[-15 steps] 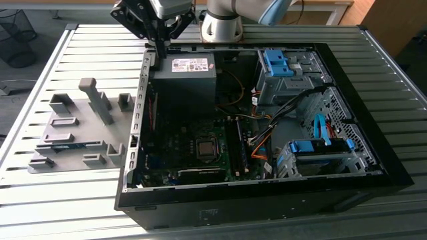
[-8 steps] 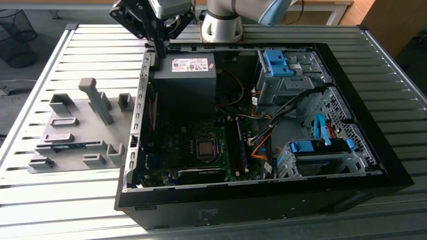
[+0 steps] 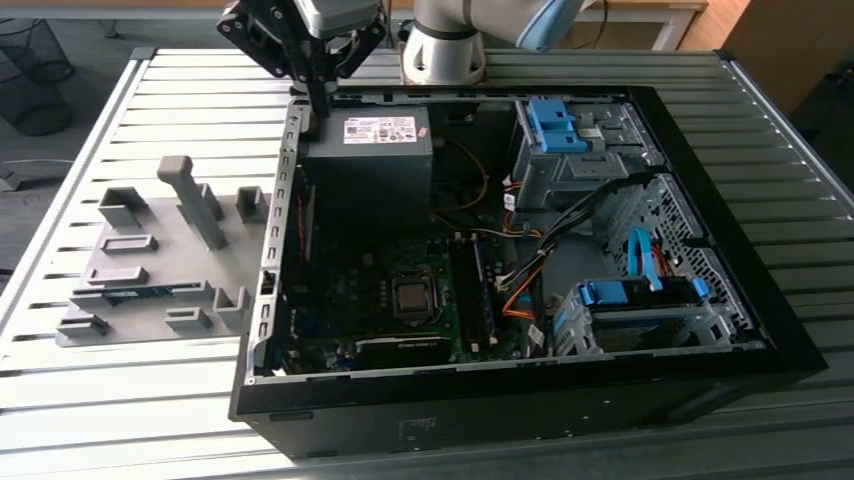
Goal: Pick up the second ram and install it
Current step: 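Reach for the second ram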
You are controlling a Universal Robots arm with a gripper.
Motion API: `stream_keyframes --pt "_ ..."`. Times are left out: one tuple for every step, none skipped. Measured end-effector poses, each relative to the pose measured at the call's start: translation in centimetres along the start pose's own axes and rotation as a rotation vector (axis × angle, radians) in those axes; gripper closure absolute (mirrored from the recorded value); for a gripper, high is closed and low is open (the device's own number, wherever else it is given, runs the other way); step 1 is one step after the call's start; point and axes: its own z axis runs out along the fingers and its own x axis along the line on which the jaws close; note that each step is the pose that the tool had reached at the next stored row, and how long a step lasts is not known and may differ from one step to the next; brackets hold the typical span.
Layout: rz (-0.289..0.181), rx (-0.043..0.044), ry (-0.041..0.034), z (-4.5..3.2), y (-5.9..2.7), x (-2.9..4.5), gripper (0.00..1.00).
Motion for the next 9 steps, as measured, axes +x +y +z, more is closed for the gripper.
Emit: stream_keyframes --pt "0.000 0.0000 0.0000 0.00 0.00 0.02 0.89" --pt "0.000 0.0000 0.0000 0.00 -0.01 0.15 0.89" --pt "0.000 0.0000 0.0000 -0.01 -0.02 0.29 0.89" --pt "0.000 0.0000 0.0000 -0.01 -0.02 0.31 0.89" --pt "0.000 0.0000 0.0000 -0.01 -0.02 0.32 0.89" --pt "0.000 0.0000 0.0000 -0.01 -0.03 0.34 0.89" --pt "0.000 0.0000 0.0000 -0.01 -0.03 0.36 0.89" --pt "0.000 0.0001 0.0001 -0.01 -0.03 0.38 0.89" --pt "0.000 0.0000 0.0000 -0.01 -0.03 0.40 0.89"
